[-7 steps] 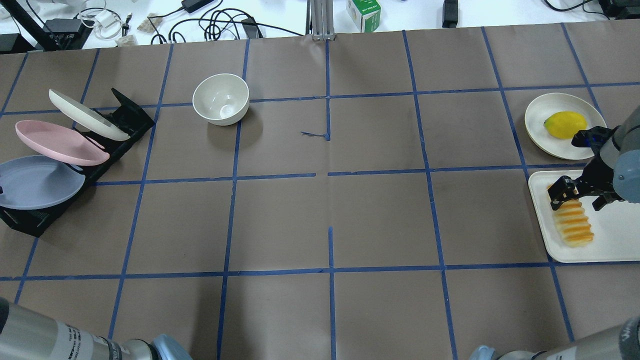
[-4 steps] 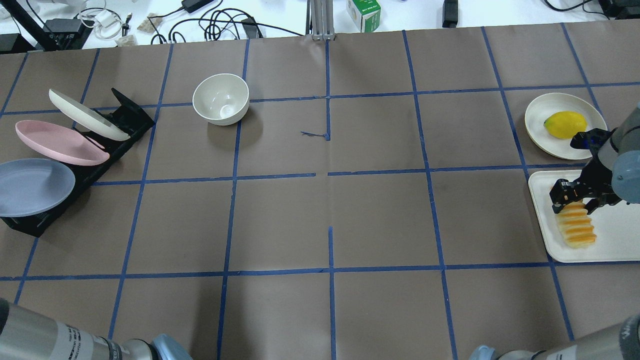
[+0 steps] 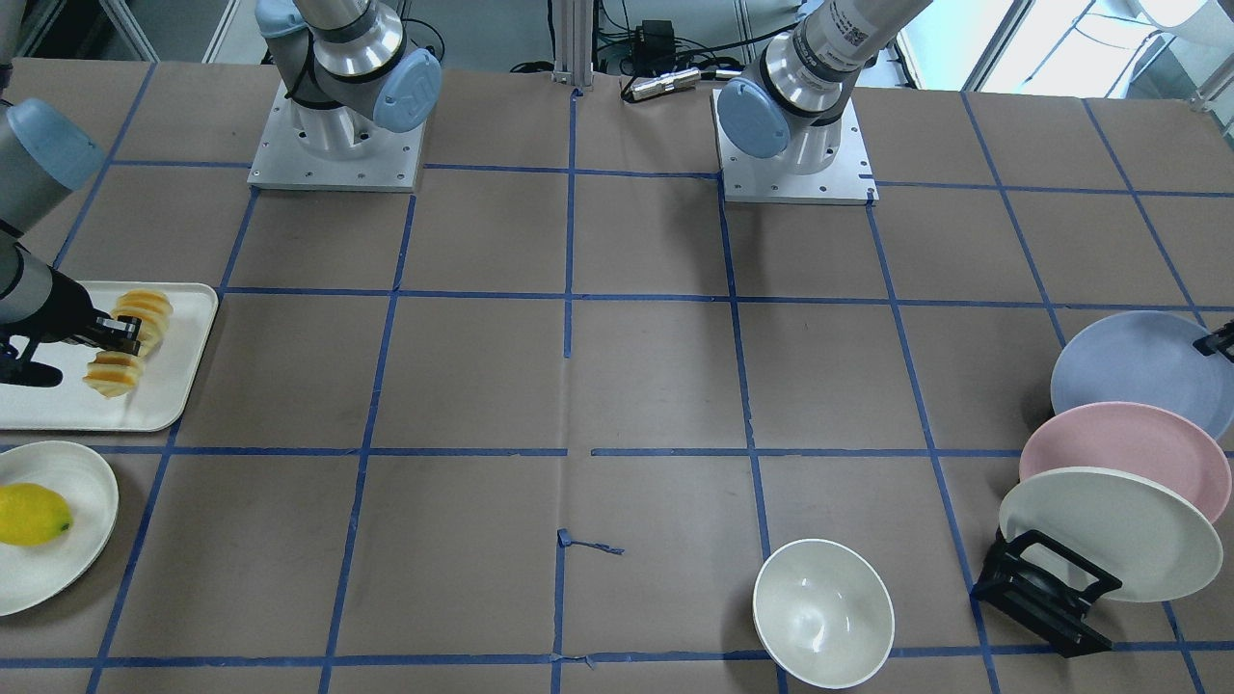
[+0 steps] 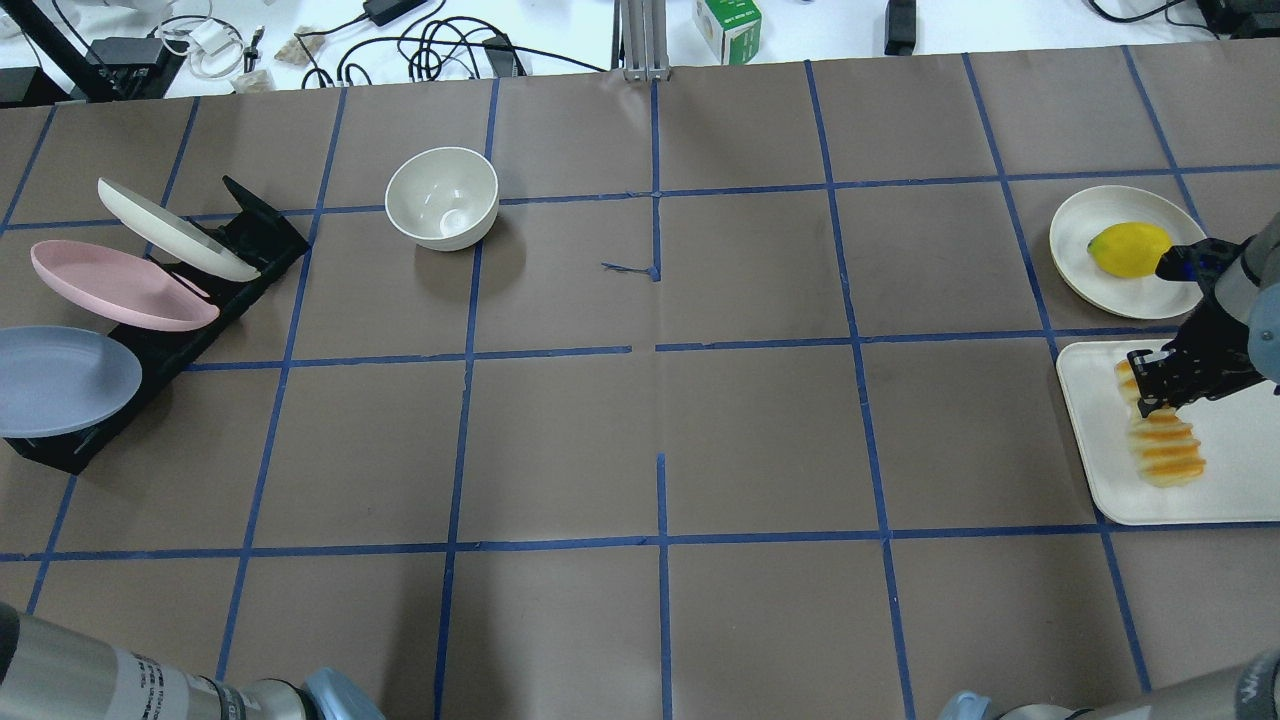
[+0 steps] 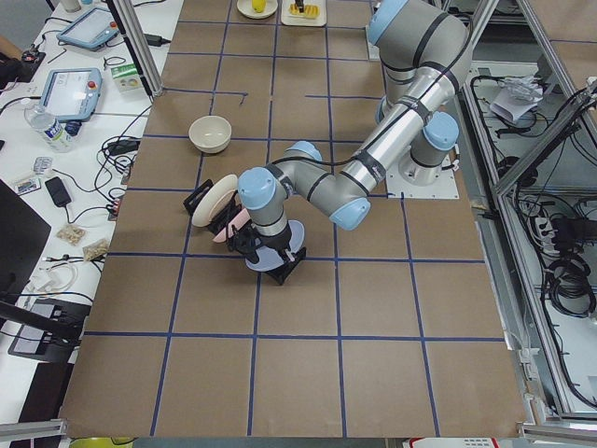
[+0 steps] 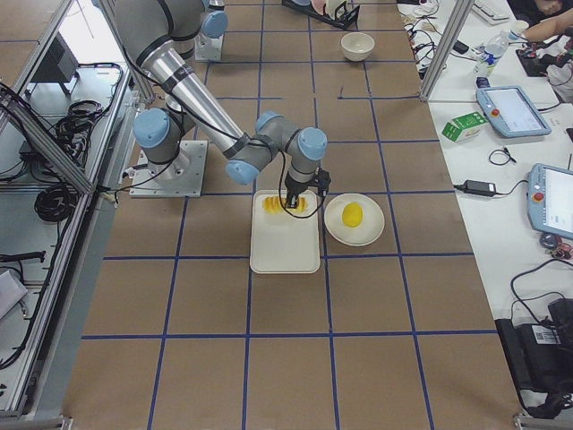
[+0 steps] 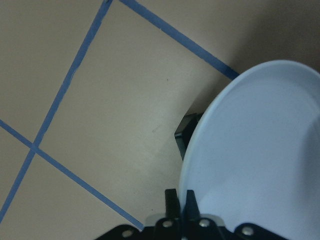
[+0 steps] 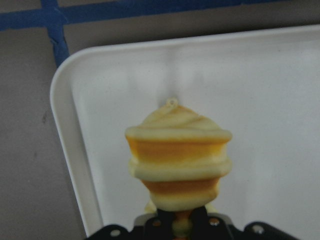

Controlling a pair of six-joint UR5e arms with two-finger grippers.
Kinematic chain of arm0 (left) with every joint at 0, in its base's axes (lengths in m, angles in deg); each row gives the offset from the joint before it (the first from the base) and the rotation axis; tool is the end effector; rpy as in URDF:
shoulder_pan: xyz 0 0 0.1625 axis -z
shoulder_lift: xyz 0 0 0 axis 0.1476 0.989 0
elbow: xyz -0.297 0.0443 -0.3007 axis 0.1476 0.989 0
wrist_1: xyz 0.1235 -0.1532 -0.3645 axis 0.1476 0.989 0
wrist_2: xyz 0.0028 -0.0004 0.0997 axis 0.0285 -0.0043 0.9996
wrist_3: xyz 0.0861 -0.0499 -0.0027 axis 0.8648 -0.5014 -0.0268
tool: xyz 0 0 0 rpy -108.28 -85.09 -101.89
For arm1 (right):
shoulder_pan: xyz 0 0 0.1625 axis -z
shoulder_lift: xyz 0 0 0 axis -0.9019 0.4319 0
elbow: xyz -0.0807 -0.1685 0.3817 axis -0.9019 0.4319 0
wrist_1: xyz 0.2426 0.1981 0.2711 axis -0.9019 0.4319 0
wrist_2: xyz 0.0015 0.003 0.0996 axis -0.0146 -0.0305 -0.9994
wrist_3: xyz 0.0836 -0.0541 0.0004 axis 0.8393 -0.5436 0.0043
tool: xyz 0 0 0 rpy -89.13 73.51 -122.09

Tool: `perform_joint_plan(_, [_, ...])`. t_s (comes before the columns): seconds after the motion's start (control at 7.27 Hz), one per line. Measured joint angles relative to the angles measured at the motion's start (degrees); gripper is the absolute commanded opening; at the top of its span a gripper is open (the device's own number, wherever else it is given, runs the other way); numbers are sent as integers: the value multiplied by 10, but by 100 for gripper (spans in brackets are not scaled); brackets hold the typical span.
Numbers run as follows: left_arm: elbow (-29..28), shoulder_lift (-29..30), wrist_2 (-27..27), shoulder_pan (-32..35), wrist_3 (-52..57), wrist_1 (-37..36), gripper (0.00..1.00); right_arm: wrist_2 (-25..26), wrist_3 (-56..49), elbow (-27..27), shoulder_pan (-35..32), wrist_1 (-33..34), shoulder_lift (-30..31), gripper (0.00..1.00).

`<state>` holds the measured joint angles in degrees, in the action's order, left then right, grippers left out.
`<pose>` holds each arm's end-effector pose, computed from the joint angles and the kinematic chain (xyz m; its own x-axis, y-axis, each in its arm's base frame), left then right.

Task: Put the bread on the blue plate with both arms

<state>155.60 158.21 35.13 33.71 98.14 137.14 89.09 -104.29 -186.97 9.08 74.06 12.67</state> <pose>0.3896 -0.5018 0.3041 -0.8146 -0.5381 -0.2167 -0.5666 0.8181 0.0984 -0.1793 -0.4740 0.2220 -0.9955 0.0906 0.0274 0.0941 0.9791 0.1801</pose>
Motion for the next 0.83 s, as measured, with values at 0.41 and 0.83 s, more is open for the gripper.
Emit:
perform_joint_plan(0.41, [-6, -32, 11, 4, 62, 77, 0, -6, 17, 109, -20, -140, 18, 0])
perform_joint_plan(0.83, [-15, -79, -13, 26, 106, 280, 0, -6, 150, 234, -105, -287, 19, 0])
